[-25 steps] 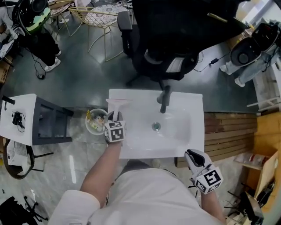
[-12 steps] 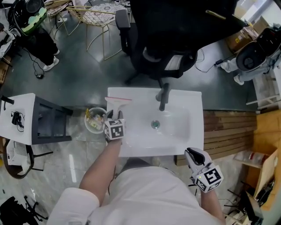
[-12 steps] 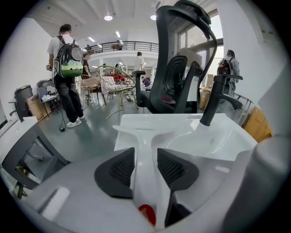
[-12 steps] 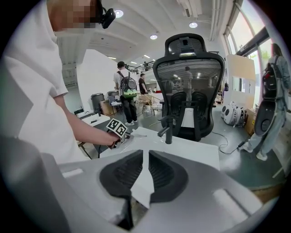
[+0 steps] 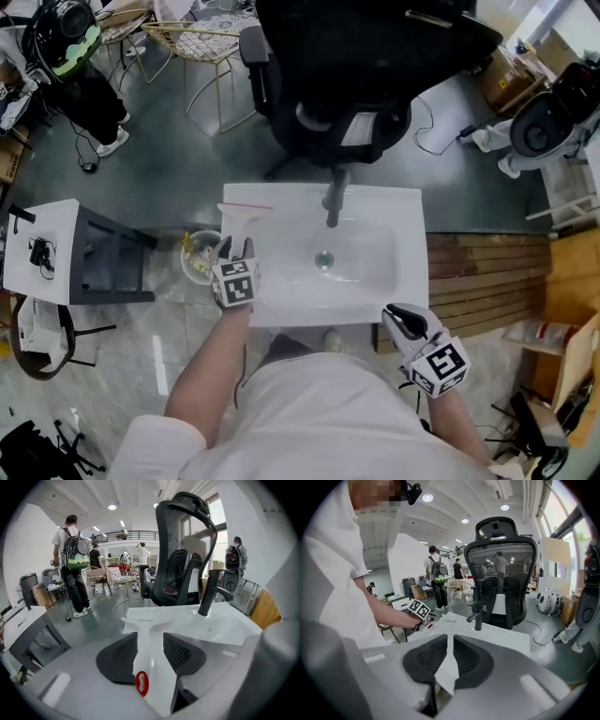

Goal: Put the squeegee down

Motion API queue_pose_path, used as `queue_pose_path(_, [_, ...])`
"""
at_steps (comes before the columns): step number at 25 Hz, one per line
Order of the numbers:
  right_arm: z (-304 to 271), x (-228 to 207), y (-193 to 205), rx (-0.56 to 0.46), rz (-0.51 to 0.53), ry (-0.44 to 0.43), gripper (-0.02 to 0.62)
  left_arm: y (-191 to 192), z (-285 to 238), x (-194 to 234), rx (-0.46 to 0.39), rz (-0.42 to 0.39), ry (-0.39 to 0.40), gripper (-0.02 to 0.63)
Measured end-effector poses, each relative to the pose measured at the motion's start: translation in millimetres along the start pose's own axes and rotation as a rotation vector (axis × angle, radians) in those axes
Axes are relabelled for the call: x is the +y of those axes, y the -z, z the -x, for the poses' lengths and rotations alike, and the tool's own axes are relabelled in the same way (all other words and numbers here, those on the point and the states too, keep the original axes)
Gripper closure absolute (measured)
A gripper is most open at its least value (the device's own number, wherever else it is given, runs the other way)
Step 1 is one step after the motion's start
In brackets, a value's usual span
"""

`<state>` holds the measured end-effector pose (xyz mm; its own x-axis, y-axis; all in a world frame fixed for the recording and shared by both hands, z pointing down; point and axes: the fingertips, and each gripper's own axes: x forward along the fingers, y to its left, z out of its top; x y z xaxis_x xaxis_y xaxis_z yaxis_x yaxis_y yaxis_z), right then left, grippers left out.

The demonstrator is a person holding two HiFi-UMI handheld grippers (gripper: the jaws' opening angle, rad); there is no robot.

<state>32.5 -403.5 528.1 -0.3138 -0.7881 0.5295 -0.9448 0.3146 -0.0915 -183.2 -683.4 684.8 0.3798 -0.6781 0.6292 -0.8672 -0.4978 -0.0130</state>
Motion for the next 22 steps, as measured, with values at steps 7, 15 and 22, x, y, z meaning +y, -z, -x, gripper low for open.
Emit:
queue_pose_path(7, [-0.8,-0.4,2.2,-0.028,0.067,-0.091,0.554,-10.8,58.6,-24.1,-0.086,0.048,0.043,0.425])
queue_pose_path(15, [10.8,5.5,0.7,-0.066,0.163,-0.193,0.554,-19.0,143.4,-89.3,-0.185,0.068,0.159,0.493])
queue_pose_path(22, [24.5,14.7,6.4,-0.079,0.222,-0.299,0.554,-9.1,209.2,-177.3,-0.200,0.024,0.353,0.599])
